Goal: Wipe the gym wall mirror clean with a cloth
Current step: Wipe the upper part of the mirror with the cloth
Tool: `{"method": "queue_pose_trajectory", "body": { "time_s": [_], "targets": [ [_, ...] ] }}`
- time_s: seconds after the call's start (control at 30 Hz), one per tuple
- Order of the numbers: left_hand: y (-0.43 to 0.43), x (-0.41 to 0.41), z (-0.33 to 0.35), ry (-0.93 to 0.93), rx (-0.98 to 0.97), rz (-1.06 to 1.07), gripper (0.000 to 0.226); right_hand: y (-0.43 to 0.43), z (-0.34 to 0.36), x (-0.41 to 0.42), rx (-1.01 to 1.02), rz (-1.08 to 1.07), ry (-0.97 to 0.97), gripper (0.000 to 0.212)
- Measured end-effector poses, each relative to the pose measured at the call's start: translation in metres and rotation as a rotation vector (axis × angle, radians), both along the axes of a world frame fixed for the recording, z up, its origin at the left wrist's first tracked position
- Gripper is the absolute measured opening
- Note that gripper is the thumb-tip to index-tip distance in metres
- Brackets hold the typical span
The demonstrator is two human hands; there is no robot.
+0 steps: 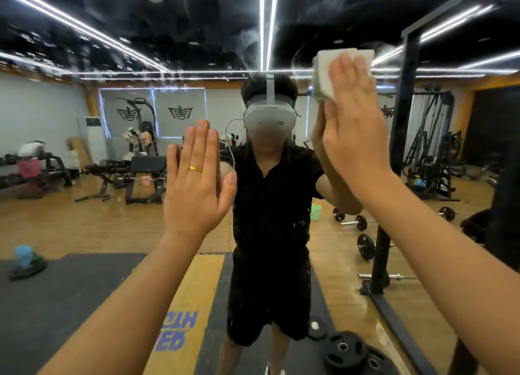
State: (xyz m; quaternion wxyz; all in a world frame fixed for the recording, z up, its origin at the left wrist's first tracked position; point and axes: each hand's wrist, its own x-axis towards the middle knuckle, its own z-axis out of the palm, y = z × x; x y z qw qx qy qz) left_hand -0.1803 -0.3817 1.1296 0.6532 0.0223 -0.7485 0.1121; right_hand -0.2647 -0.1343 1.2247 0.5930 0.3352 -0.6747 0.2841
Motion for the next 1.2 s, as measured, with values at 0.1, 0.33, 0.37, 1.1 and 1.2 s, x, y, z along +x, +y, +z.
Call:
{"method": "queue_pose_trajectory", "body": {
  "time_s": [0.1, 0.33, 0.37, 1.1, 1.2],
  "targets": [
    [0.002, 0.0, 0.001, -0.003, 0.005, 0.001, 0.071, 0.003, 0.015, 0.001, -0.194, 0.055, -0.111, 0.054],
    [0.0, 0.001, 0.001, -0.006, 0.001, 0.011, 0.07, -0.033, 0.03, 0.007, -0.204, 0.13, -0.045, 0.054],
    [0.0, 0.002, 0.001, -0.003, 0.001, 0.011, 0.07, -0.039, 0.028, 0.008, -0.135, 0.132, -0.002, 0.056],
    [0.003, 0.0, 0.001, 0.001, 0.004, 0.006, 0.071, 0.036, 0.011, -0.019, -0.186, 0.096, -0.062, 0.057],
    [0.003, 0.001, 0.002, -0.009, 0.007, 0.011, 0.071, 0.001, -0.017, -0.007, 0.072, 0.09, 0.054, 0.073]
  ]
}}
